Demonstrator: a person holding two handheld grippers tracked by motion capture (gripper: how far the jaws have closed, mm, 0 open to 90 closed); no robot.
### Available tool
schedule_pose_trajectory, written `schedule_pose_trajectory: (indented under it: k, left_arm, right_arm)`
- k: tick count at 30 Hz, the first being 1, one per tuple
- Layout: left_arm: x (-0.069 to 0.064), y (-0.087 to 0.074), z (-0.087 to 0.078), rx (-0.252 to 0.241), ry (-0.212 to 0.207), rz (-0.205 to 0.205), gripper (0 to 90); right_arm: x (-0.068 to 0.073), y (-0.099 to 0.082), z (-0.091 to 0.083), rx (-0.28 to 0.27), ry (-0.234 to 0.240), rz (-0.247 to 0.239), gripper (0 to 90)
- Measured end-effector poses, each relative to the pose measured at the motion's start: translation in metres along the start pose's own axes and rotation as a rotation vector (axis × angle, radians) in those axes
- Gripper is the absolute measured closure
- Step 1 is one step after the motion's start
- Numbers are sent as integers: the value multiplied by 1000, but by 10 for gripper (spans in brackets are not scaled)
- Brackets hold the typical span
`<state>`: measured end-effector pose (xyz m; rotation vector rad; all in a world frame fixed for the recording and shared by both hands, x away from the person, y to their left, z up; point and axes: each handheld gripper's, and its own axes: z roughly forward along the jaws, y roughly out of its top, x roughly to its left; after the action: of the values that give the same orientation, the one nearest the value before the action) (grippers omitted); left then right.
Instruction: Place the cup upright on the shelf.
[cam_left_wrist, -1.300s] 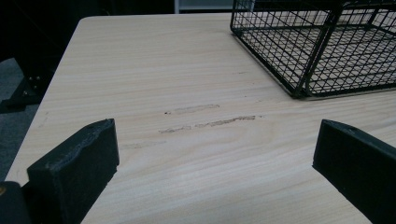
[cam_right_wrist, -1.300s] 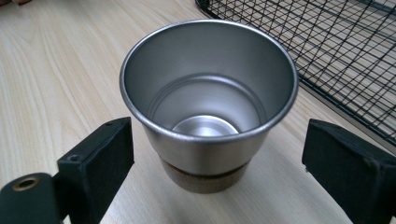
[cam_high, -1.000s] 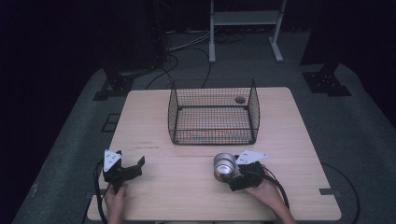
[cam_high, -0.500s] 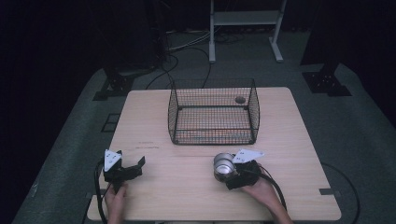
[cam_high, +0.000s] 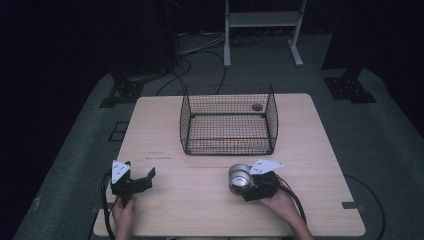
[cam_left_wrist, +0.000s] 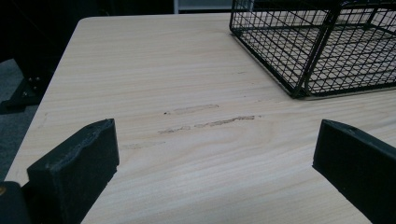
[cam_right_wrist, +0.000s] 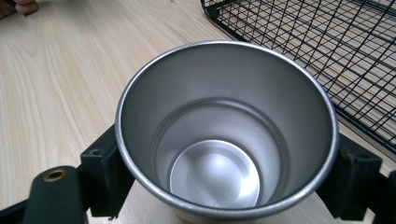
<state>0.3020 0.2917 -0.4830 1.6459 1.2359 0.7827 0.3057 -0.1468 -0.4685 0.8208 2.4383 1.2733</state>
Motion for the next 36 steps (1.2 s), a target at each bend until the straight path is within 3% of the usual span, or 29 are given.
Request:
schedule_pose_trajectory:
  k: [19,28,36]
  left_arm:
    - [0,0,0,-1,0,0,0]
    - [-1,0,0,5,0,8,0]
    - [-1,0,1,8,0,8,0]
  right_arm:
    - [-4,16,-16,-3,33,-10,180]
    - [-9,37,-33,-38,70,2,179]
    - [-12,55,-39,-38,72,-16,179]
